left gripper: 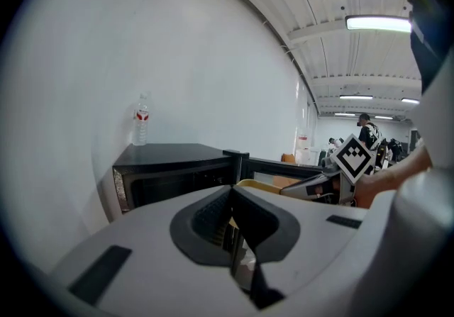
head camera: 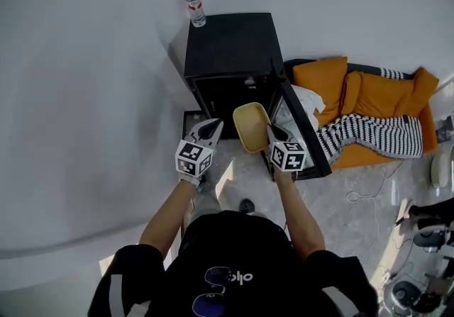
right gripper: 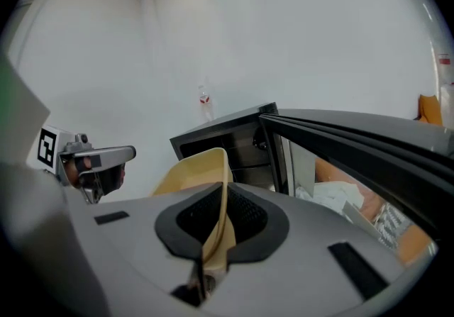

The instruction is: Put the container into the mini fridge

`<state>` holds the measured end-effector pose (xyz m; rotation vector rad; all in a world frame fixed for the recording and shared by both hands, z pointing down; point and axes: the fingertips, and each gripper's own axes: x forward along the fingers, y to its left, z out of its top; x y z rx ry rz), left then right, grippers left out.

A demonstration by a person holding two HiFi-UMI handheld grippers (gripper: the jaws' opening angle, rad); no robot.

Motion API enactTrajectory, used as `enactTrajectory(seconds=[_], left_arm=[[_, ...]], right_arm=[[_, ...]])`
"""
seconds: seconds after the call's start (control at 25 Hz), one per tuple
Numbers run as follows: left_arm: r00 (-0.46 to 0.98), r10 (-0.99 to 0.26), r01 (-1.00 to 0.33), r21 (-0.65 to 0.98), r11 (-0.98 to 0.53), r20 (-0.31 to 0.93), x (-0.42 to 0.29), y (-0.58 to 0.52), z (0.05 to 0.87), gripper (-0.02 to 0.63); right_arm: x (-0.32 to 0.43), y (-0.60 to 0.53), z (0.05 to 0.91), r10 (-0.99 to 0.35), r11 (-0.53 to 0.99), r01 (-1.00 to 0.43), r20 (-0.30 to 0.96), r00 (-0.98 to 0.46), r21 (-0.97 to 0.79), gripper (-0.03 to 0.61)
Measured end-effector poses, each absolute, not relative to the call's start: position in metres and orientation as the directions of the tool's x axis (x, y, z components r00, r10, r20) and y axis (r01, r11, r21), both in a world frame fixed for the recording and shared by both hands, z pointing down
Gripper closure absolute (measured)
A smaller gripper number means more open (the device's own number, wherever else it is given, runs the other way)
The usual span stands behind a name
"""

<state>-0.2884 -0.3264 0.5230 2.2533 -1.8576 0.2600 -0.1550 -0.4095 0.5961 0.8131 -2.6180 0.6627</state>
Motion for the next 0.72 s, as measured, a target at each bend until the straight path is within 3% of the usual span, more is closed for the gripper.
enactTrajectory(seconds=[0.72], left_arm=[[0.411,-0.867,-0.912,0.112,-0.396,0.282,-0.391,-0.395,0.552,0.606]], right_arm=[[-0.243,-0.439,0.616,-0.594,0.565,-0.760,0.482,-0.644,-0.321,0.552]])
